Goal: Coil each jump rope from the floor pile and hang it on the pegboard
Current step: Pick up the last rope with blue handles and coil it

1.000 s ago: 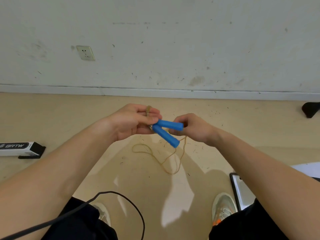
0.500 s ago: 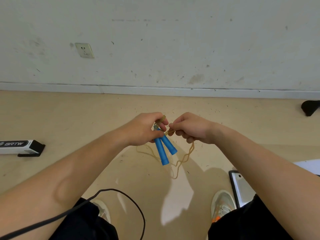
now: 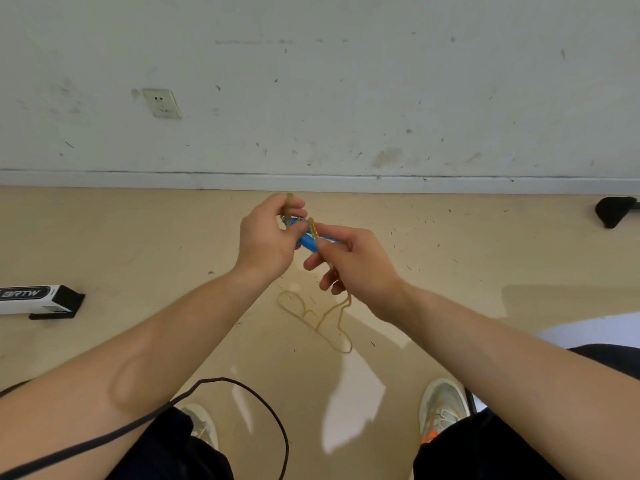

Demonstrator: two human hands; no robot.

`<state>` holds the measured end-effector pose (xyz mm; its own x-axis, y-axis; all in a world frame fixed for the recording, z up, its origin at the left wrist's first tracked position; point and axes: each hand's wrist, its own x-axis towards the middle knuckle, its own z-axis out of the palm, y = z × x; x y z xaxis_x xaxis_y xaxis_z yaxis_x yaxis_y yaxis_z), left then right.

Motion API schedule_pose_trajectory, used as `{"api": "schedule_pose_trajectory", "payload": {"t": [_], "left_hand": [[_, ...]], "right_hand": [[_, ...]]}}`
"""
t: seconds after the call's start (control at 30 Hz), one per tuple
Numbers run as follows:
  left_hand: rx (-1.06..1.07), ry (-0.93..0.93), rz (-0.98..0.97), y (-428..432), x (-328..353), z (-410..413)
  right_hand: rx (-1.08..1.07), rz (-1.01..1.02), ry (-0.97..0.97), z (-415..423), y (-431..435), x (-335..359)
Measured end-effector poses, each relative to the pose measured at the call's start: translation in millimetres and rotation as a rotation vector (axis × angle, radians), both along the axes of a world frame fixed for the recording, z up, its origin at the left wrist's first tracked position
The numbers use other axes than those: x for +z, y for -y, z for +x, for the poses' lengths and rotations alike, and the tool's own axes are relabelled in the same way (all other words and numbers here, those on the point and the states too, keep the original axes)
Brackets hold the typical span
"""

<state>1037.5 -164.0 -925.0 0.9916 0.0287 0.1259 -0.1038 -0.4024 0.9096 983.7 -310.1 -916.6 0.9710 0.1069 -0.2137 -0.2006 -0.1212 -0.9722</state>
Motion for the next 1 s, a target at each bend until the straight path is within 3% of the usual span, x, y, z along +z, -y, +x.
{"api": "schedule_pose_trajectory", "payload": {"t": [0.17,0.3,0.37,0.5,0.63,0.77,1.0], "left_hand": [[0.07,-0.319,-0.33,4,-1,-1],[0.092,-0.431,-0.446,3,3,1],[0.096,-0.447,-0.501,4,5,-1],[0.137,-0.497,-0.599,2,10,0],[0.189,-0.488,-0.641,-5,16,10],[0.148,-0.496,-0.729,-16,26,15],[-0.232,-0.607,-0.477,-29,38,6]], "right_hand": [[0.064,-0.616,0.41,-2,-3,-16],[0.185,-1.015,0.476,0,-6,-20],[0.217,-1.11,0.492,-3,-9,-18],[0.276,-0.908,0.48,-7,-10,-15],[0.131,-0.746,0.595,-9,-10,-16],[0.072,-0.548,0.319,-2,-2,-17],[0.189,-0.645,0.079,30,42,-11]]}}
